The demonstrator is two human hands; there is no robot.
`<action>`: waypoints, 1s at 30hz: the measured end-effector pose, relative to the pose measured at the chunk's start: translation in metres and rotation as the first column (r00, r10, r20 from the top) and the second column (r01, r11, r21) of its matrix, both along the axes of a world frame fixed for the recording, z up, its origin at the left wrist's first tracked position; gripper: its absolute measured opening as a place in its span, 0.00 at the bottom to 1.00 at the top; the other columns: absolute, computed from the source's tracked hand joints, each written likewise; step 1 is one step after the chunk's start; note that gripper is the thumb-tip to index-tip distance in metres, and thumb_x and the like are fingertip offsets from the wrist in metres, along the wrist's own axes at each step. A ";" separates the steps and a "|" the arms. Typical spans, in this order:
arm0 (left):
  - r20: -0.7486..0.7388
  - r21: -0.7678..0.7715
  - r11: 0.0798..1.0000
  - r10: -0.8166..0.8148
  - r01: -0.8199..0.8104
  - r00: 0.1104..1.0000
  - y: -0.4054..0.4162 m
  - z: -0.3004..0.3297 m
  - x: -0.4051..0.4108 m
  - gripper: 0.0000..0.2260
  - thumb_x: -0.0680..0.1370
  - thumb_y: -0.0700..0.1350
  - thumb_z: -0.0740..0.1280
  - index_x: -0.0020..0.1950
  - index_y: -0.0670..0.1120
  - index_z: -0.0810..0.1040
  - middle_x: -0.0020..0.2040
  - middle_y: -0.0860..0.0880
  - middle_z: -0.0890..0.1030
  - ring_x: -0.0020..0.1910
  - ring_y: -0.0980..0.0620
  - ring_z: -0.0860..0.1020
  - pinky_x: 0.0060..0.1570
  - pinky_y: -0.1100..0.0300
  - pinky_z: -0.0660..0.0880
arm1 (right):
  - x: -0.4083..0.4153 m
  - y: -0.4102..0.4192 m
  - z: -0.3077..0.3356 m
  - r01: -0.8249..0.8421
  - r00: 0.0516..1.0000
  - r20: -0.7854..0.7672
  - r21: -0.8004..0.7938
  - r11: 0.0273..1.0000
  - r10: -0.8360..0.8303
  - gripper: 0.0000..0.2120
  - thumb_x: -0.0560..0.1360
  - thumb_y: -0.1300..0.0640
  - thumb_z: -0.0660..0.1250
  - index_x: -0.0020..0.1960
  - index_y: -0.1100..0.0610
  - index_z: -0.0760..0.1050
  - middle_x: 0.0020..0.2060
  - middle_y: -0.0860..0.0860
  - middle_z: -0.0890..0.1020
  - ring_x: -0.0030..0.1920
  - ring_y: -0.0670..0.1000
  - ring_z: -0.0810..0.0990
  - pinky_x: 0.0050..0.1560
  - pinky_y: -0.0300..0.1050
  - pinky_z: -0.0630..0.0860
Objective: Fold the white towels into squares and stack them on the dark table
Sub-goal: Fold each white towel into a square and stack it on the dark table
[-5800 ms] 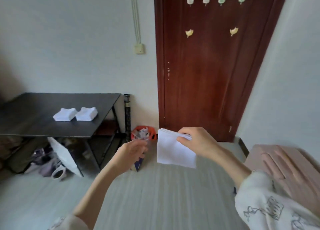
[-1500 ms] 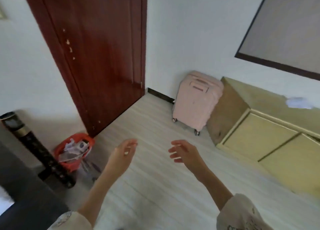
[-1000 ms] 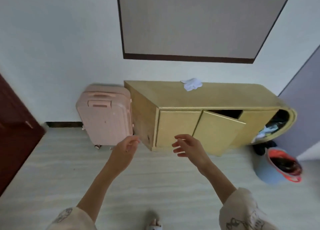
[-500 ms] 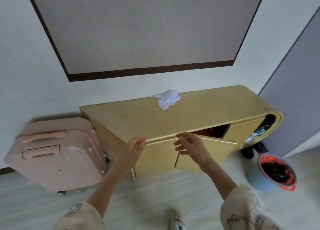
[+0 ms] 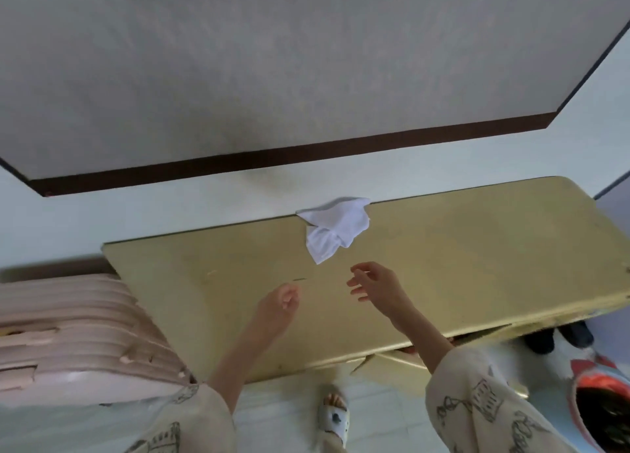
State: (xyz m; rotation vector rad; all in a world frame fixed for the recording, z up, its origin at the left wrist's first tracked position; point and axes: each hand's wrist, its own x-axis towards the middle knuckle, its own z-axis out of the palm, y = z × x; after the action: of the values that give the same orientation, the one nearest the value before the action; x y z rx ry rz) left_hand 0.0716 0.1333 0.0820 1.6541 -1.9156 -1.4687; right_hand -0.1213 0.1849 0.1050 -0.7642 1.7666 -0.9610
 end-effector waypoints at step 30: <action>0.112 -0.044 0.995 -0.089 0.094 0.990 -0.185 -0.027 -0.069 0.37 0.70 0.51 0.69 0.74 0.47 0.56 0.73 0.49 0.60 0.71 0.50 0.62 0.68 0.54 0.63 | -0.069 -0.196 -0.031 -0.137 0.941 -0.325 -0.122 0.983 0.091 0.03 0.77 0.58 0.63 0.46 0.52 0.74 0.41 0.45 0.79 0.42 0.43 0.77 0.41 0.27 0.69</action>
State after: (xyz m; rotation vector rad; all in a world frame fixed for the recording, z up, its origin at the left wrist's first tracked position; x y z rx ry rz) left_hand 0.0023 -0.0517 0.0553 1.6785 -2.0943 -1.3774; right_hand -0.1907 -0.0108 0.0736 -1.1561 1.9170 -0.9317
